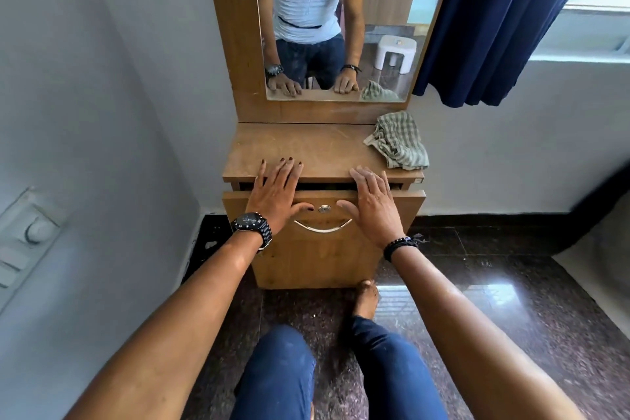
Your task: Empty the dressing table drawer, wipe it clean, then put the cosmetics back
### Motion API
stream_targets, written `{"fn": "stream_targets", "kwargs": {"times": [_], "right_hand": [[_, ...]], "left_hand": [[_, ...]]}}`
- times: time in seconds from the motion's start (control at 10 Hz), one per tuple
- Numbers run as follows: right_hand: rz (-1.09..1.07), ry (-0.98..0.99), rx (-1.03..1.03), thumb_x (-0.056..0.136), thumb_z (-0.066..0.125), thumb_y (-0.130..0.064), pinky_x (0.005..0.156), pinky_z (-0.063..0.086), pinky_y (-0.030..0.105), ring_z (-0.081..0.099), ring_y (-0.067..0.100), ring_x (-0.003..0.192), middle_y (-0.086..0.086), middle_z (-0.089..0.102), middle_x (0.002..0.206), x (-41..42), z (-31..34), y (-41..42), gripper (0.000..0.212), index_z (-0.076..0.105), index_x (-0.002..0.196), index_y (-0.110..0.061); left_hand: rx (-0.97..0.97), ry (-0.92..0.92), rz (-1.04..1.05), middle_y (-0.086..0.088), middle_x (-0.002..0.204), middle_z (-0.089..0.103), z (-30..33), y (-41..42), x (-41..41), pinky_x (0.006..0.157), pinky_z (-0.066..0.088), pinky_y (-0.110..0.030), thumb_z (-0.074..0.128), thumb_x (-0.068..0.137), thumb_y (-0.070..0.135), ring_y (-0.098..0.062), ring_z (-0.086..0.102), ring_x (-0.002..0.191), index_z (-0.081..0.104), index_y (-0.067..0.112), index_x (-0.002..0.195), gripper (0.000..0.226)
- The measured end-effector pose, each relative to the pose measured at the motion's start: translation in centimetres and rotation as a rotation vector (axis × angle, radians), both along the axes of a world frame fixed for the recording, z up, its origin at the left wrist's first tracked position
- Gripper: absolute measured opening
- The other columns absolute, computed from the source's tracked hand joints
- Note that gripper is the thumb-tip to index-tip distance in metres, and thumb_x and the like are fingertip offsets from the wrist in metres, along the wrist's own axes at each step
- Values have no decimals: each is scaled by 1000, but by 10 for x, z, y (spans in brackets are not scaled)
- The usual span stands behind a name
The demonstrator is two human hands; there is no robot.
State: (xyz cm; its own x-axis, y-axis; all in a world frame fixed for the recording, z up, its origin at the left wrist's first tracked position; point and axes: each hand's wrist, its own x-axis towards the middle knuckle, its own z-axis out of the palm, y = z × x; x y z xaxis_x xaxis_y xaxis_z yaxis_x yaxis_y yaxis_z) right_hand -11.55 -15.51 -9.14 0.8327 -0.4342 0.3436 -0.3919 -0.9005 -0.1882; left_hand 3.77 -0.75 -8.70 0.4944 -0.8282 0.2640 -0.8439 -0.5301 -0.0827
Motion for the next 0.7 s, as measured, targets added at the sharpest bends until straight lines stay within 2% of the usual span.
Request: {"fn": "stream_targets", "kwargs": {"times": [0.1,0.2,0.3,0.4,0.5,0.6,0.7], "right_hand": [[-65,-118,-85,87,40,-53,116,20,41,46,28,124,11,55,126,11,-12,-2,61,49,128,-9],[-140,-207,-197,85,49,-49,103,28,39,40,24,104,9,57,108,24,-21,-5,47,49,114,-13],[-253,-179,-259,74,70,-45,90,36,39,36,24,89,8,54,95,36,-19,-4,48,45,102,-14],[-276,-151,-339,69,74,-47,84,32,36,36,24,82,7,53,89,40,-19,-5,53,44,97,-14],[-269,-73,-338,68,76,-47,78,45,37,43,24,78,6,53,88,36,-8,-3,53,45,97,-15],[-232,-52,-252,64,81,-32,80,51,38,53,25,79,5,54,91,27,0,11,51,48,100,-14],[-180,-49,-161,71,75,-19,101,43,41,56,28,103,8,56,110,8,2,24,52,52,117,-11]], "left_hand": [[-110,-36,22,-11,138,44,-9,-7,3,114,18,-48,61,74,59,-28,39,131,39,12,137,82],[-209,-49,86,-8,117,59,-17,-19,5,104,35,-50,78,59,52,-29,56,110,53,14,119,74],[-259,-110,151,-4,107,61,-19,-31,4,97,42,-50,86,54,35,-24,48,101,47,18,107,68],[-226,-148,167,-2,109,48,-23,-33,4,98,40,-48,89,48,29,-22,41,100,44,19,106,73],[-171,-123,190,-2,107,40,-17,-31,-2,96,44,-47,89,46,30,-22,41,99,43,19,105,75],[-119,-25,219,-8,124,39,-8,-27,-20,109,31,-53,78,68,22,-29,38,118,36,14,122,69],[-42,85,235,-13,152,14,-6,-20,-48,115,2,-52,50,93,19,-33,11,142,6,9,145,69]]}}
